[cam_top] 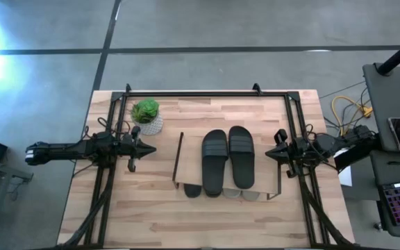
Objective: Pick and place slides into the shelf
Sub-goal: Return to Home Position
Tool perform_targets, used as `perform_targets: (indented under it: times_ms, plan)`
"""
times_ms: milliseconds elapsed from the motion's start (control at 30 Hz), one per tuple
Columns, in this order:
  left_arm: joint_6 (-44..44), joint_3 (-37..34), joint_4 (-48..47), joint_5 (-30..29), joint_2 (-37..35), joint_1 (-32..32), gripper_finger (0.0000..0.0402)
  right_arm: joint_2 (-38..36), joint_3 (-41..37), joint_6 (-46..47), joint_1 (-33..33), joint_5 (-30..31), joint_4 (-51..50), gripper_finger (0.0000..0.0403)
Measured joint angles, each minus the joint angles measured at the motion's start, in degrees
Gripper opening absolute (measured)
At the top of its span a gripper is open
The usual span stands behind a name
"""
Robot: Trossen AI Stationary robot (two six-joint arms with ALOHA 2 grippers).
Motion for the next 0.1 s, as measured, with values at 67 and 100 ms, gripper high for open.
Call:
perform_targets:
  times_ms: [67, 100]
  plan:
    - [0.0, 0.0, 0.0, 0.0, 0.0, 0.0, 0.0, 0.0, 0.0, 0.0, 0.0, 0.0, 0.0, 0.0011]
    - [0.0, 0.0, 0.0, 0.0, 0.0, 0.0, 0.0, 0.0, 0.0, 0.0, 0.0, 0.0, 0.0, 0.0011]
